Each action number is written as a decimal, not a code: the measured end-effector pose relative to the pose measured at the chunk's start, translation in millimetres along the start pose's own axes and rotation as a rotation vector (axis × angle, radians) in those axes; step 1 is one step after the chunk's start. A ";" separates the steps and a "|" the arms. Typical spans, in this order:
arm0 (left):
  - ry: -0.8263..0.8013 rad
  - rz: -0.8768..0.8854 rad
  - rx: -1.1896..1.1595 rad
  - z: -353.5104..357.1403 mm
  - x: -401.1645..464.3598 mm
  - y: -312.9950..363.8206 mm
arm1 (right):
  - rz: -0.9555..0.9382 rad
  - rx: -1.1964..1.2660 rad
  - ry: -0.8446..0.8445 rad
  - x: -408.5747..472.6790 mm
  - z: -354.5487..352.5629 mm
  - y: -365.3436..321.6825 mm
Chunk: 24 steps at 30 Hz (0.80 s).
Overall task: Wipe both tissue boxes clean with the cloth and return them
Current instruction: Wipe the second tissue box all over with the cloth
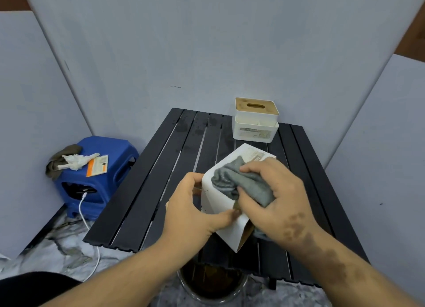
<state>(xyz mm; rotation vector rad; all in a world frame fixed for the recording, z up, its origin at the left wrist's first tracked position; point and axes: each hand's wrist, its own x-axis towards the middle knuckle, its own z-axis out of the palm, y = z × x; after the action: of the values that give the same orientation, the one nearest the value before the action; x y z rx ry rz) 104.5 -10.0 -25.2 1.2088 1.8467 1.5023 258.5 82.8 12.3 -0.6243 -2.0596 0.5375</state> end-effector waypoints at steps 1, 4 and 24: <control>-0.001 0.001 -0.003 0.1 0.1 -0.1 | -0.002 -0.003 -0.020 2.5 -0.6 1.3; -0.002 0.006 0.003 2.7 0.4 -1.6 | 0.079 -0.014 -0.019 15.5 -10.7 14.1; -0.006 -0.021 0.009 11.1 -1.3 -0.1 | 0.443 -0.170 0.025 62.5 -20.6 49.2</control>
<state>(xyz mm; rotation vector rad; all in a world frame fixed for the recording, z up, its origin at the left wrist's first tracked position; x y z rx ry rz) 113.9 -5.2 -28.7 1.1933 1.8586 1.4797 257.3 162.2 33.5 -1.1972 -1.9589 0.6032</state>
